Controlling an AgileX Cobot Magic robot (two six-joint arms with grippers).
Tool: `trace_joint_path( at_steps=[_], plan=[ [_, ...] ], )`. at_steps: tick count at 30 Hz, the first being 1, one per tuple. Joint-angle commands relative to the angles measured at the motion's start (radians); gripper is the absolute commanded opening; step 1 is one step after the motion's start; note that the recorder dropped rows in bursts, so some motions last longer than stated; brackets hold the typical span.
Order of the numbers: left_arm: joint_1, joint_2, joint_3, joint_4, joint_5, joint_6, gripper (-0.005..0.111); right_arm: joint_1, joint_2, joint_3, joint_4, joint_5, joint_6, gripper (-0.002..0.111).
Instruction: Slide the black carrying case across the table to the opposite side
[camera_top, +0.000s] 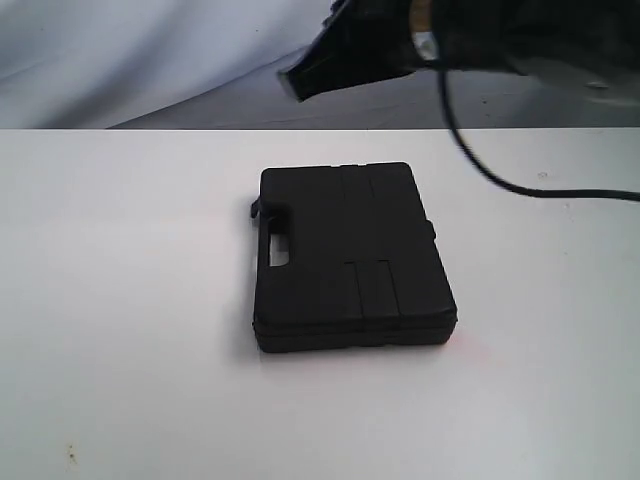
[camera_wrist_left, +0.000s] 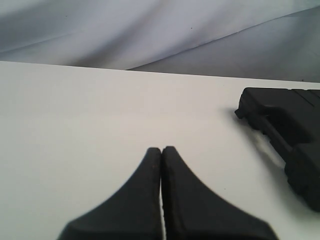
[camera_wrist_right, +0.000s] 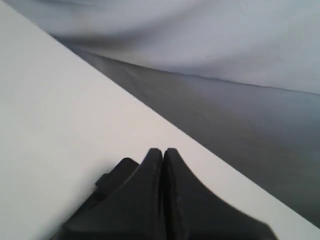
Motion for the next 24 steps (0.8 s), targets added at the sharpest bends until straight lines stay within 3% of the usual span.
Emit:
trace_joint_path(
  at_steps=[1,15,24],
  plan=[
    [0.001,-0.001,0.004,0.000,-0.003,-0.001,0.000,-0.078,-0.156,0.099,-0.075,-0.009,0.024,0.000],
    [0.001,-0.001,0.004,0.000,-0.003,-0.001,0.000,-0.212,-0.493,0.287,-0.285,0.111,0.171,0.000],
    [0.001,-0.001,0.004,0.000,-0.003,-0.001,0.000,-0.359,-0.723,0.373,0.144,0.109,-0.393,0.000]
  ],
)
